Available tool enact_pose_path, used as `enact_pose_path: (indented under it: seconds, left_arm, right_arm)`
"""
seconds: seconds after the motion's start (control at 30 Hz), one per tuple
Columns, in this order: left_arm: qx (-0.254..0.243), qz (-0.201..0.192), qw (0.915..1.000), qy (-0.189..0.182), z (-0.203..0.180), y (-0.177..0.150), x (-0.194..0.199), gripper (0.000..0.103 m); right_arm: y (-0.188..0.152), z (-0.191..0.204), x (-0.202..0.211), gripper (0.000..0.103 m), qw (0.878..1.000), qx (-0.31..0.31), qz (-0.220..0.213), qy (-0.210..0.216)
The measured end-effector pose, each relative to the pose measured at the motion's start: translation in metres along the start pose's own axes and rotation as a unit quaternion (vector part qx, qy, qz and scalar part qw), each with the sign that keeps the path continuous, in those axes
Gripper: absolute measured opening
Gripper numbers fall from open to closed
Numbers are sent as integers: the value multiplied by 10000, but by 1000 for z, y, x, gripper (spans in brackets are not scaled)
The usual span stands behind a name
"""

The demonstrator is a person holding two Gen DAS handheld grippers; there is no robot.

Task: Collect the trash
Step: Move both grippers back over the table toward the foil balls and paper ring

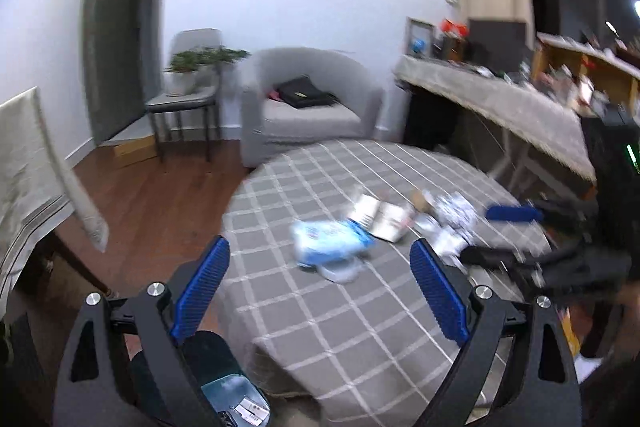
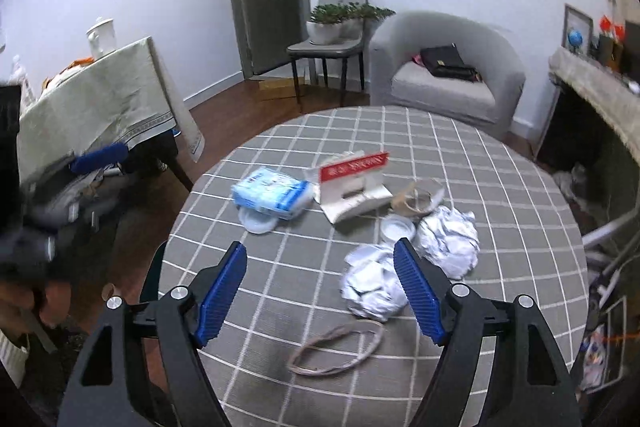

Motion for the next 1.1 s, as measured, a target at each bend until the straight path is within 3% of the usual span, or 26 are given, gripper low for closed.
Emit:
enact_pose_path:
  seconds: [0.3,0.43,0.93,1.1]
  left_arm:
    - [-755,473,9929,-791,-74,-29,-23,92]
    - [-1030,685,9863,-1088,-103,-43,-34,89]
    - [-1535,1097,9738,-1273,-156,-68,-75,78]
    - [-1550,1227,9723,-1249,-160,-74,-87,56]
  right_arm:
    - [-10,-43,14,77,9979,-644,47,-62]
    - [-14,-57,15,77,9952,-963,81,142]
    - [-24,-77,20,77,9923,-1211,148,204]
    - [-25,-76,17,77,9921,-1224,199,204]
Point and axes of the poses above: each gripper's, at about its wrist camera, not at the fingertips, and x roughly against the way its jaws point, z to its left, y to its top, the point moved 8 cm from there along -x, roughly the way its jaws point
